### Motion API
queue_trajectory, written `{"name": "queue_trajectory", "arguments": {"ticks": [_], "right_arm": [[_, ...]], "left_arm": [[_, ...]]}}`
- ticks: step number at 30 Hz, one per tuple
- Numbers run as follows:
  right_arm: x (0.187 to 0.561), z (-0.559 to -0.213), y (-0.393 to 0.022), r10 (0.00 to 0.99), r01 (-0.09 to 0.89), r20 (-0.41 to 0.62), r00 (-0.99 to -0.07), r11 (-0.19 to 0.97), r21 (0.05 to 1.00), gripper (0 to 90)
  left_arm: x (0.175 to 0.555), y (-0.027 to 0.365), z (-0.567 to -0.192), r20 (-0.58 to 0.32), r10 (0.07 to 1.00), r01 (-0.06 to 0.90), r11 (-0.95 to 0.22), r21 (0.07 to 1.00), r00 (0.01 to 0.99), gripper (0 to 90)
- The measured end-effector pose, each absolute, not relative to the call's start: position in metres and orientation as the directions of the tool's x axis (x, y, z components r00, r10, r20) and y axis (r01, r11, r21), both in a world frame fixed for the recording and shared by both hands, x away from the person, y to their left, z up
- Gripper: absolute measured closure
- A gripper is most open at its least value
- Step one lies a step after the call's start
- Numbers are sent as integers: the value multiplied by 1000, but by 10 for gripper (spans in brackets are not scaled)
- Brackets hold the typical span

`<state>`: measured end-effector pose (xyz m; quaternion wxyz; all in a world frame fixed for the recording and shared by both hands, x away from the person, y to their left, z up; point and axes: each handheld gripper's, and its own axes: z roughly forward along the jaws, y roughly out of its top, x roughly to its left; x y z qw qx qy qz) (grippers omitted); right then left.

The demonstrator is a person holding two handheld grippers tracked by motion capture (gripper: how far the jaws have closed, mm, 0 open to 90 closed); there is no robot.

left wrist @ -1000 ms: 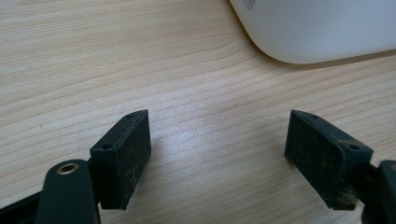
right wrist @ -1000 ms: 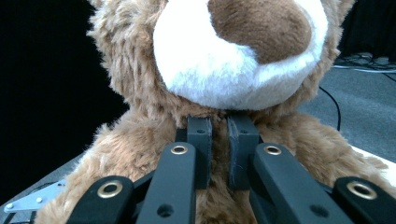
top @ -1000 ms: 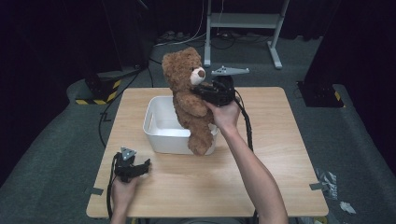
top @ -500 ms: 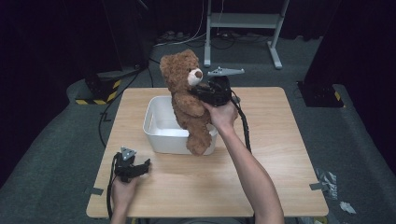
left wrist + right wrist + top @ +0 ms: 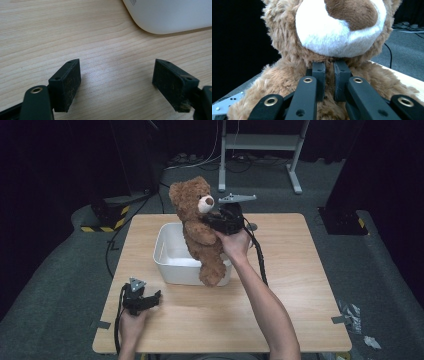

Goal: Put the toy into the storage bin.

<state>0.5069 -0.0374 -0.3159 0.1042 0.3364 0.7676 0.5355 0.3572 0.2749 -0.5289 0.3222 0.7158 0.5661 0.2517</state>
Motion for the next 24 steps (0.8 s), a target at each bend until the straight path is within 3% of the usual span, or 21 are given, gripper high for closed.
{"name": "queue_trajectory", "arguments": {"ticks": [24], "right_arm": [[515, -334, -14, 651, 428, 167, -740, 266, 864, 826]], "left_arm": [[357, 275, -529, -6, 973, 648, -149, 747, 230, 225]]}}
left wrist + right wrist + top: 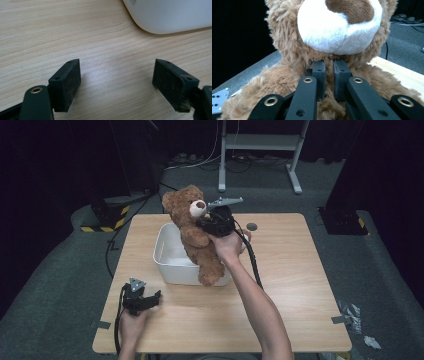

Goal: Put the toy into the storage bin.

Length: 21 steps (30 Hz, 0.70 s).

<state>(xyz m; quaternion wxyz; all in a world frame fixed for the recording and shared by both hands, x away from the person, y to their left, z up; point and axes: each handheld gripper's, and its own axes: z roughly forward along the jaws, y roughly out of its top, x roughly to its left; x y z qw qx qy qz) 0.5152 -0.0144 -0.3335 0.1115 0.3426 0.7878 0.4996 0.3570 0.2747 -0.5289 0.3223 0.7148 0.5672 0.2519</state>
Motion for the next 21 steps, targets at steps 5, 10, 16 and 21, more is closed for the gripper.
{"name": "queue_trajectory", "arguments": {"ticks": [5, 10, 16, 21], "right_arm": [[516, -333, -14, 647, 430, 165, -744, 276, 859, 825], [517, -338, -12, 648, 442, 176, -742, 274, 854, 825], [517, -340, -11, 647, 454, 187, -739, 272, 849, 825], [521, -345, -9, 648, 476, 200, -735, 282, 833, 824]], "left_arm": [[357, 275, -529, -6, 973, 649, -149, 746, 230, 226], [357, 275, -529, -5, 973, 649, -149, 746, 230, 226], [357, 275, -529, -5, 973, 649, -149, 746, 230, 225], [357, 275, -529, -5, 973, 648, -149, 747, 230, 225]]}}
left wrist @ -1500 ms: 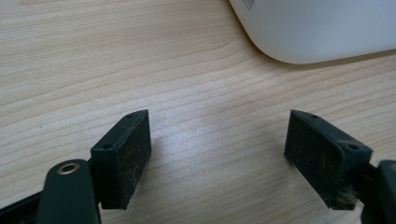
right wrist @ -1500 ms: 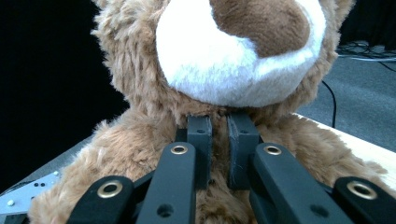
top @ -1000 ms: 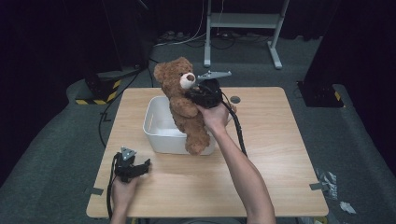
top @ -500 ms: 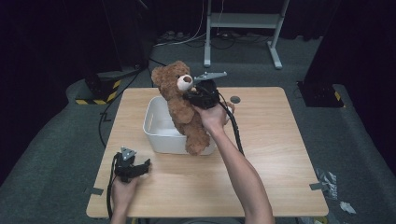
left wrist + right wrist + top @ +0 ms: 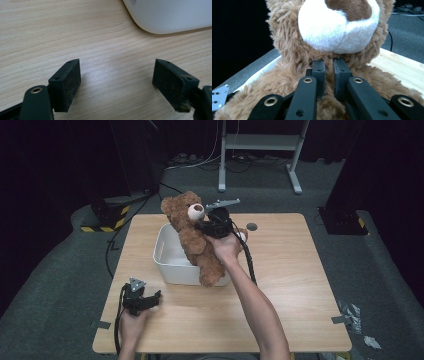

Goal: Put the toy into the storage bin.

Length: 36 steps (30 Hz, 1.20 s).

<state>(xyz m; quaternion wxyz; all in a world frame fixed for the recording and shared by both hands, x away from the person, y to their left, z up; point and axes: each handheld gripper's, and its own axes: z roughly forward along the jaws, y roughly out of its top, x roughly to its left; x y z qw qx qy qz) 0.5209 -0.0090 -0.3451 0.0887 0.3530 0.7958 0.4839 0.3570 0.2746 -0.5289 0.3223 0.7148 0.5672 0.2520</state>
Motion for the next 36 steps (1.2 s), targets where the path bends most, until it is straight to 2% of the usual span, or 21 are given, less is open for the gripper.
{"name": "queue_trajectory", "arguments": {"ticks": [20, 36], "right_arm": [[525, -353, -1, 645, 501, 205, -736, 316, 806, 826], [525, -358, -1, 647, 506, 217, -731, 301, 808, 800]], "left_arm": [[357, 275, -529, -5, 973, 648, -149, 747, 230, 226], [357, 275, -529, -2, 973, 650, -154, 744, 232, 226]]}}
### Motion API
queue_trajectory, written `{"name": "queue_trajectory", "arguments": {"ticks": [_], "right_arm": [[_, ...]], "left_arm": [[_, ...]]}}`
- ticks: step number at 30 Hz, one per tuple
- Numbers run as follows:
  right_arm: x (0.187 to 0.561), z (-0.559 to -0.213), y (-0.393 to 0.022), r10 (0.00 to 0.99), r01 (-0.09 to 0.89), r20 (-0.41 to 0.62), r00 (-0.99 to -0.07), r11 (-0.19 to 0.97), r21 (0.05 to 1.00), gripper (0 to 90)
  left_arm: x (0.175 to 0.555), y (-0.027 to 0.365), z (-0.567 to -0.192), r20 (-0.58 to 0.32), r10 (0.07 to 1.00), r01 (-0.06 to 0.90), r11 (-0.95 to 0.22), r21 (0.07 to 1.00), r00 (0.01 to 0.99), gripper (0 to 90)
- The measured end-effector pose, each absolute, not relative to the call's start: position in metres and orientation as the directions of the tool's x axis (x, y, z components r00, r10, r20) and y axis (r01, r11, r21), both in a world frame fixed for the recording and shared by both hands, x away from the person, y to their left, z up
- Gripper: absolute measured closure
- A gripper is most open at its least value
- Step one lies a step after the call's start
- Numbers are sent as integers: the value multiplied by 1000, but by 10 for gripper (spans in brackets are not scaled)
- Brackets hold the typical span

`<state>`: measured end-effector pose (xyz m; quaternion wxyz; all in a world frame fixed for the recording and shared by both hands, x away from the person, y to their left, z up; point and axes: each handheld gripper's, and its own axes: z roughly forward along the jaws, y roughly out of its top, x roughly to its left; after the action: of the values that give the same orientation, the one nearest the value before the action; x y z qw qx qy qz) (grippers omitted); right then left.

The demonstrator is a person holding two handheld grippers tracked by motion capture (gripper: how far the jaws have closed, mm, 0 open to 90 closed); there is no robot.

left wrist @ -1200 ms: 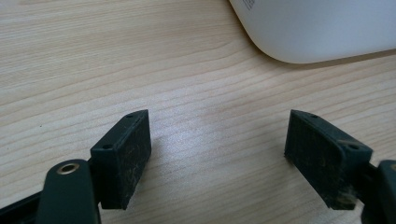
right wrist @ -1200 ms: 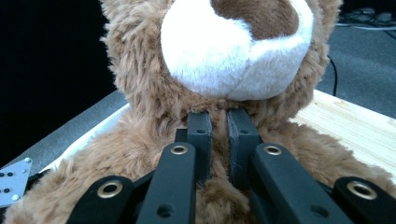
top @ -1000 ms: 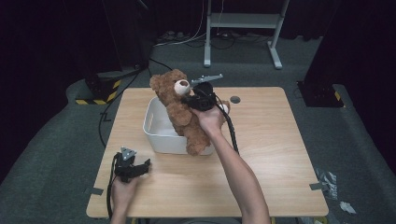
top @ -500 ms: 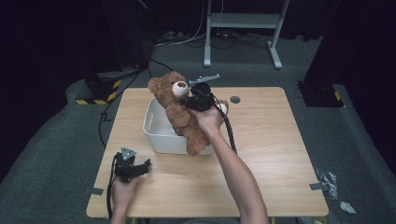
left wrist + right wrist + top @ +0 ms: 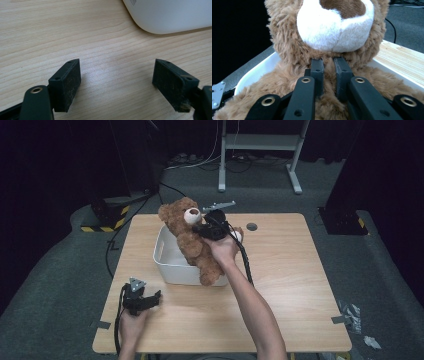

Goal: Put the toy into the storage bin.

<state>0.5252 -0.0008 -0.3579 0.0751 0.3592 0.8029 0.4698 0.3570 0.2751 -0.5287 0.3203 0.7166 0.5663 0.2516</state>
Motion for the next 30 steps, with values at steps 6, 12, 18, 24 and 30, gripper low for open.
{"name": "queue_trajectory", "arguments": {"ticks": [6, 12, 18, 24, 30], "right_arm": [[524, -358, 1, 651, 498, 196, -734, 319, 806, 796], [524, -359, 0, 653, 504, 206, -729, 309, 807, 779], [524, -360, 0, 654, 510, 210, -727, 310, 802, 744], [523, -358, 1, 666, 512, 198, -719, 316, 799, 700], [524, -359, 1, 675, 521, 199, -711, 314, 794, 586]], "left_arm": [[357, 275, -529, -3, 973, 650, -152, 745, 232, 225], [357, 275, -529, -1, 974, 653, -153, 742, 229, 224], [357, 275, -529, -9, 974, 654, -144, 743, 225, 225], [357, 275, -529, -7, 974, 654, -145, 742, 225, 224], [357, 275, -529, -6, 974, 654, -146, 742, 225, 224]]}}
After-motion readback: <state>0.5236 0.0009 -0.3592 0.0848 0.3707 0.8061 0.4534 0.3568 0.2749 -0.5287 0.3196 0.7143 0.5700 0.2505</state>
